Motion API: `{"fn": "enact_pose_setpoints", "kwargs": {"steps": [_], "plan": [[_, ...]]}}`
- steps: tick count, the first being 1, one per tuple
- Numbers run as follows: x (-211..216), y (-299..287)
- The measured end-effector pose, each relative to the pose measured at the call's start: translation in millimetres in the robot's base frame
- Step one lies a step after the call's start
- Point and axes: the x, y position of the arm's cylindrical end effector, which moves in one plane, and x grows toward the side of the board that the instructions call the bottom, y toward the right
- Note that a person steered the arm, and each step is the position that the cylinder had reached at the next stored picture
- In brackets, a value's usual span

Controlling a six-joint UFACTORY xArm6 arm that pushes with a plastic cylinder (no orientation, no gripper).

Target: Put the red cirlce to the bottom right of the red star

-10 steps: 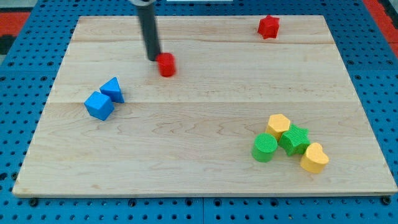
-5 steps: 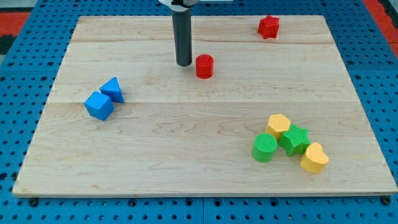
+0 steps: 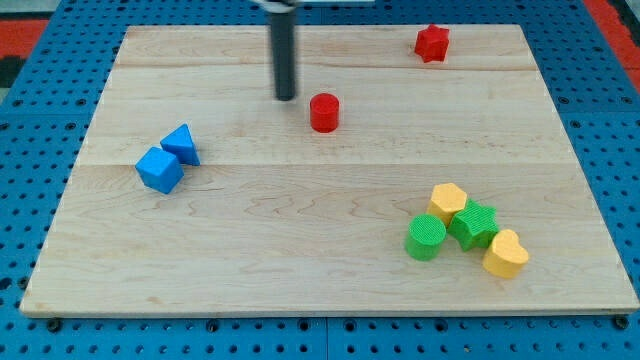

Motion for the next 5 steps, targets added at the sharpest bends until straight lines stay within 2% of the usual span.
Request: {"fn": "enact_pose_setpoints", "kwargs": {"steps": [1, 2, 3, 4, 5], "plan": [[63.9, 13.5], [36.3, 89.9], [37.1, 151.5], [19.8, 161.7], [-5.5, 205.2]]}}
